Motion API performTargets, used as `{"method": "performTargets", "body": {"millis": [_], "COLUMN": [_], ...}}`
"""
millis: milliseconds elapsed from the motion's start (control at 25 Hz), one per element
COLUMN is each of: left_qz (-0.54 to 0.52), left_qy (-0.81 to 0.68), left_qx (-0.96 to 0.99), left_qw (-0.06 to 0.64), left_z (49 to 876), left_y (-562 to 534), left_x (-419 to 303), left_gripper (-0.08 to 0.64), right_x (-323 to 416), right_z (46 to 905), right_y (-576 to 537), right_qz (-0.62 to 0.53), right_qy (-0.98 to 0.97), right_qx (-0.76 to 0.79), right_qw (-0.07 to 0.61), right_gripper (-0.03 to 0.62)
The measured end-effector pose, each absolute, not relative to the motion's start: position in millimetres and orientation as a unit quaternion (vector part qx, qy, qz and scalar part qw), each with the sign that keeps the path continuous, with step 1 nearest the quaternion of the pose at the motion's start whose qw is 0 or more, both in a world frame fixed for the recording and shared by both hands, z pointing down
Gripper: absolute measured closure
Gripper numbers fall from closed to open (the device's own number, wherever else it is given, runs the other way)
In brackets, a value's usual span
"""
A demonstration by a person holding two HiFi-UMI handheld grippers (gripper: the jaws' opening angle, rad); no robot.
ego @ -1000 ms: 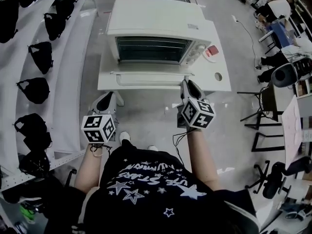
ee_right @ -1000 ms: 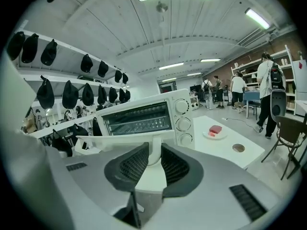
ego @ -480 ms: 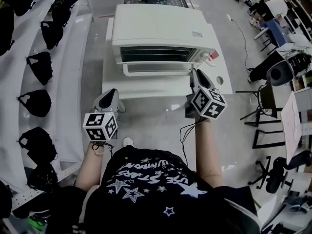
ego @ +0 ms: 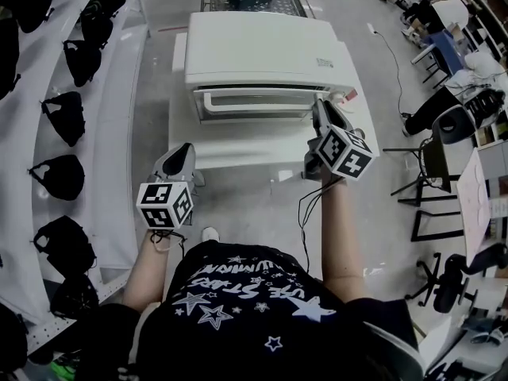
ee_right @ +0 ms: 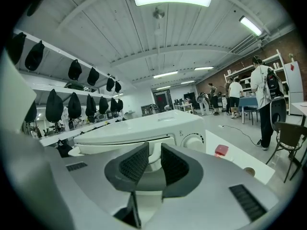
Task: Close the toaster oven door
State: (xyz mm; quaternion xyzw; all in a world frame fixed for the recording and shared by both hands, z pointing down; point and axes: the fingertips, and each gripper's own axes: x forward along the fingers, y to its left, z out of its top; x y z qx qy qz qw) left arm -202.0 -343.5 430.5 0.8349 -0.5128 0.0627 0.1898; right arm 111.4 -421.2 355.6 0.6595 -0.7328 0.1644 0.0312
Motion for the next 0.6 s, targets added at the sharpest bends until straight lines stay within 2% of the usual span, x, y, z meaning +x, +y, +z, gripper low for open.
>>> {"method": "performTargets", "body": {"millis": [600], "left_qz": [0.067], "left_qy": [-0.511], "left_qx": [0.836], "left_qw": [0.187], "left_z": [426], "left_y": [-337], "left_x": [-190], "left_gripper": [0.535], "right_x": [111], "right_z": [348], "right_y": [-434], "right_qz": [0.161], "right_qy": [-0.737], "right_qx": [0.656], "right_qw": [0.025], "right_gripper": [0.508]}}
